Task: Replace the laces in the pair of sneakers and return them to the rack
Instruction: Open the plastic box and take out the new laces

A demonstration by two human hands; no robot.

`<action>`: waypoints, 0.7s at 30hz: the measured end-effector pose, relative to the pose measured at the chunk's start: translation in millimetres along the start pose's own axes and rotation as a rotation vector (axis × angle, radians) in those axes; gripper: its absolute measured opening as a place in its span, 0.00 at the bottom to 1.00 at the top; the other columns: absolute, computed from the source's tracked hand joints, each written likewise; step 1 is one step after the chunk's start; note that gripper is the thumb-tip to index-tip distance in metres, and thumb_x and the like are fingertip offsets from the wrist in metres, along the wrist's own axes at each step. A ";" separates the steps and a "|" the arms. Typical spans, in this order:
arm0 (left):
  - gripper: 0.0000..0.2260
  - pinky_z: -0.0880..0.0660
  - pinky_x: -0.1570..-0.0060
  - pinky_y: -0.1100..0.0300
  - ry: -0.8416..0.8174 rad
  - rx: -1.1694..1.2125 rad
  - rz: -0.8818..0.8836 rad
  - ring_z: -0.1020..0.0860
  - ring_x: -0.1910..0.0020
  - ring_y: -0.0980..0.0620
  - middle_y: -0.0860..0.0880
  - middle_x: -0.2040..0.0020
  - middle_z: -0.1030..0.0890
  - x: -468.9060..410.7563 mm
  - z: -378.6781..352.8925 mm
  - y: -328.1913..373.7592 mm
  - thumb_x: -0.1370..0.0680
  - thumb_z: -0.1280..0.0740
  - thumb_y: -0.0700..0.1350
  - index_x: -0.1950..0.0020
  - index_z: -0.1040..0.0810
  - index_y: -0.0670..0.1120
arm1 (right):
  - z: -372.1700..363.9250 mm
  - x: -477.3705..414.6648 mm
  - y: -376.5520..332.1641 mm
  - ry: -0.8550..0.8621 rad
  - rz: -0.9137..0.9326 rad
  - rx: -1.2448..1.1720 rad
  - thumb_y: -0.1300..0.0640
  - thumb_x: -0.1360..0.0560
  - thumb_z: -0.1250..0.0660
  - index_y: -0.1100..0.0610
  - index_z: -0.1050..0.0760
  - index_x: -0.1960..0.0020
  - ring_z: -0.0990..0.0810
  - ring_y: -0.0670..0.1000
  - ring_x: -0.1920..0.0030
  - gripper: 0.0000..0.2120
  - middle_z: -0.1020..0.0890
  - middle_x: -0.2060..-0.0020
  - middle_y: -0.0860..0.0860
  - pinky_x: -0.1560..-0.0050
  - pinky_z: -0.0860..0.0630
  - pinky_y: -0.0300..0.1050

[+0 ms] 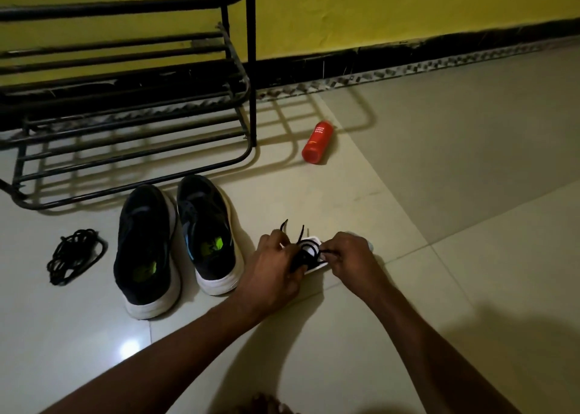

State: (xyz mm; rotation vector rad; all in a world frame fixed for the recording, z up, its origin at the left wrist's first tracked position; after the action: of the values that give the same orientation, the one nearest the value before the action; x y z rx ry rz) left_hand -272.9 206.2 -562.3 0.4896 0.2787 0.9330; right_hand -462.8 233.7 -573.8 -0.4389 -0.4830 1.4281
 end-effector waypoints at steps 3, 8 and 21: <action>0.22 0.26 0.53 0.60 -0.062 0.038 0.038 0.26 0.44 0.47 0.47 0.38 0.30 9.0 -3.9 -5.6 0.26 0.29 0.48 0.32 0.25 0.50 | -2.8 -3.4 -6.9 0.028 0.011 0.003 0.59 0.30 0.35 0.58 0.14 0.55 0.20 0.56 0.58 0.11 0.17 0.61 0.55 0.55 0.27 0.46; 0.11 0.27 0.59 0.59 -0.014 0.087 -0.017 0.21 0.57 0.42 0.42 0.53 0.23 5.5 -3.3 -6.6 0.23 0.33 0.34 0.43 0.17 0.42 | -19.0 -10.6 -24.3 -0.144 0.029 0.257 0.59 0.24 0.34 0.52 0.16 0.45 0.20 0.57 0.50 0.11 0.20 0.50 0.55 0.46 0.23 0.48; 0.18 0.28 0.51 0.59 -0.110 -0.099 -0.088 0.20 0.46 0.45 0.47 0.47 0.17 -18.7 -22.4 -2.4 0.26 0.45 0.46 0.50 0.16 0.47 | 1.8 -10.6 -6.1 0.152 0.073 0.024 0.60 0.28 0.43 0.58 0.17 0.53 0.21 0.59 0.56 0.15 0.16 0.58 0.54 0.54 0.31 0.46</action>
State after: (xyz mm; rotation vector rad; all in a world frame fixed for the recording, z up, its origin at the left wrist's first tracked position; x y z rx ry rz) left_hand -291.6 195.9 -582.4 0.4331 0.1523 0.8273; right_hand -459.6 222.5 -569.4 -0.5460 -0.3301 1.4571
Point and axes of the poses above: each hand's wrist, its own x-axis away from the middle knuckle, its own z-axis out of the back of the hand, y = z × x, the point moved 2 cm from there along -x, towards the middle knuckle
